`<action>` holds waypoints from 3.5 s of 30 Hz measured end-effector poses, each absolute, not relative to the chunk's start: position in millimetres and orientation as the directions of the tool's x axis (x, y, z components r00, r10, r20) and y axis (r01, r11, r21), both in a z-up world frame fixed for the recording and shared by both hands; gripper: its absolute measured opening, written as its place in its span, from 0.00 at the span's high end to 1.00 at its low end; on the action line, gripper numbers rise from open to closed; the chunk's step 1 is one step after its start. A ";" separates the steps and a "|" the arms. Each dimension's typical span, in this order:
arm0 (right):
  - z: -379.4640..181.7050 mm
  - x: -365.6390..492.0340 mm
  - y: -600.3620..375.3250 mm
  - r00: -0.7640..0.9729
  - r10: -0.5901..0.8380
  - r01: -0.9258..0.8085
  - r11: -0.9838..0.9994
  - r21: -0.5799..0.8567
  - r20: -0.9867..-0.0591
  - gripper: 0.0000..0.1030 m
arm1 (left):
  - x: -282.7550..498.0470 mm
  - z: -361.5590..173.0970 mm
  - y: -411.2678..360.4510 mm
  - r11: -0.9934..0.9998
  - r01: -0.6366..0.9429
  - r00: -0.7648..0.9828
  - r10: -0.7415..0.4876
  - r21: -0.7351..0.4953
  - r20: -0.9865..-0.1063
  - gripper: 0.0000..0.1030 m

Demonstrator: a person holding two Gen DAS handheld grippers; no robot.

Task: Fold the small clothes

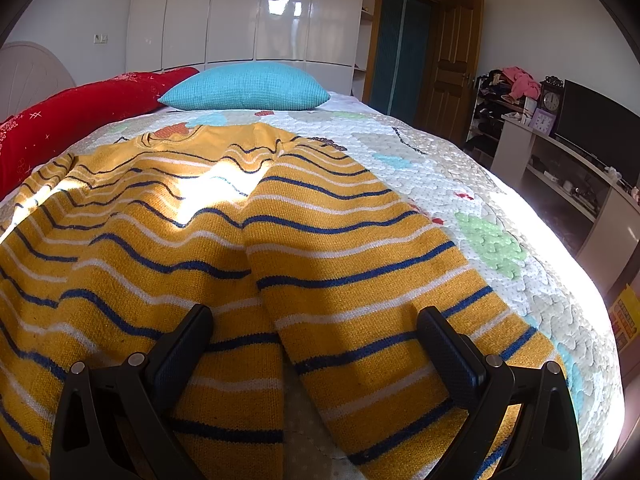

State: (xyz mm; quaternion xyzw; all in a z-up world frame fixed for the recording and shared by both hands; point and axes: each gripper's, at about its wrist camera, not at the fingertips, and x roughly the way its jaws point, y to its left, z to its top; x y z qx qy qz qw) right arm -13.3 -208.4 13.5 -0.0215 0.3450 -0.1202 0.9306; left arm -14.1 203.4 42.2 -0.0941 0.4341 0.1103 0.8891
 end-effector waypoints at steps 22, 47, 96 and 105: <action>76.8 -57.0 -301.9 0.722 -0.148 0.270 0.960 0.078 -0.676 0.12 | -50.6 127.6 150.4 0.975 -0.136 0.782 -0.003 -0.175 -0.623 0.12; 79.4 -64.7 -342.4 0.638 -0.038 0.253 0.954 0.162 -0.769 0.67 | -32.0 50.3 92.3 0.997 -0.055 0.631 -0.007 -0.054 -0.775 0.12; 82.5 -79.5 -516.2 0.493 -0.435 0.694 0.719 0.039 -0.754 0.75 | -55.7 51.2 87.0 0.994 -0.004 0.580 -0.085 -0.107 -0.810 0.11; 54.9 -131.2 -451.6 0.728 0.051 0.470 0.689 0.552 -0.684 0.51 | -55.3 45.8 89.1 0.987 -0.014 0.558 -0.123 -0.157 -0.821 0.11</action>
